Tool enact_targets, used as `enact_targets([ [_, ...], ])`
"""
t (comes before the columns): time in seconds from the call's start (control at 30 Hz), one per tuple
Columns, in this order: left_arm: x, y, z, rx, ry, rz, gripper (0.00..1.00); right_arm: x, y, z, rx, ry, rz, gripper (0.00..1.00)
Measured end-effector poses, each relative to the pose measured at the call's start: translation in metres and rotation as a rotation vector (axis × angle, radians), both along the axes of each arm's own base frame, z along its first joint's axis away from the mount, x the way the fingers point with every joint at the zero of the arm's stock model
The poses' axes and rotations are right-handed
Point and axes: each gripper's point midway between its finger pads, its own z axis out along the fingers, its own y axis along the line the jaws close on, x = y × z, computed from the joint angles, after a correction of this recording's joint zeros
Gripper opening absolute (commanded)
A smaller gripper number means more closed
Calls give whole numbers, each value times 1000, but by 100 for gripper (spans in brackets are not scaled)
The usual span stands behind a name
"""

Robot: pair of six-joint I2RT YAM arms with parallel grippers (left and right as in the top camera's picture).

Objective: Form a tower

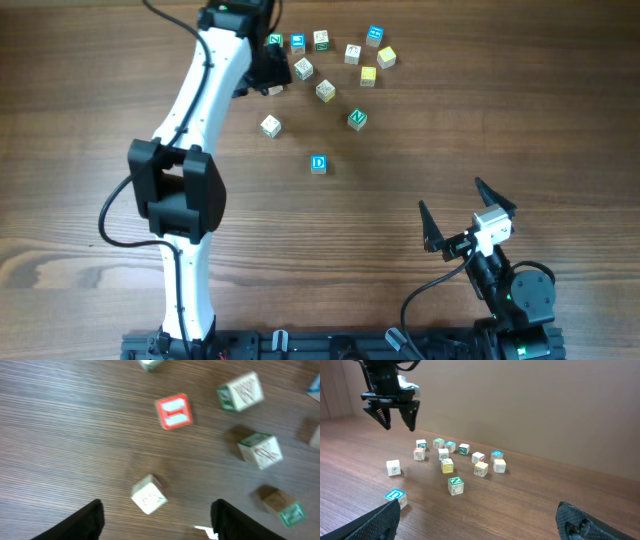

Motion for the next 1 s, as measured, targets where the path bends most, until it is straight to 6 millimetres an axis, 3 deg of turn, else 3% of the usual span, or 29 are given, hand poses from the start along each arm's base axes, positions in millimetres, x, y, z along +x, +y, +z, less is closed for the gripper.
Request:
enact_targets([
  [0.1, -3, 7, -10, 4, 25, 23, 69, 0, 0, 0, 0, 0, 0, 100],
  [0.2, -14, 5, -36, 15, 90, 38, 69, 0, 0, 0, 0, 0, 0, 100],
  [0.3, -30, 7, -71, 33, 174, 59, 61, 0, 0, 0, 0, 0, 0, 100],
  [0.37, -37, 8, -83, 38, 203, 68, 55, 0, 0, 0, 0, 0, 0, 100],
  [0.57, -45, 9, -99, 36, 225, 79, 33, 0, 0, 0, 0, 0, 0, 100],
  [0.73, -43, 8, -100, 31, 220, 79, 44, 0, 0, 0, 0, 0, 0, 100],
  [0.9, -42, 7, -100, 26, 215, 80, 34, 0, 0, 0, 0, 0, 0, 100],
  [1.0, -42, 7, -100, 26, 214, 77, 40, 0, 0, 0, 0, 0, 0, 100],
])
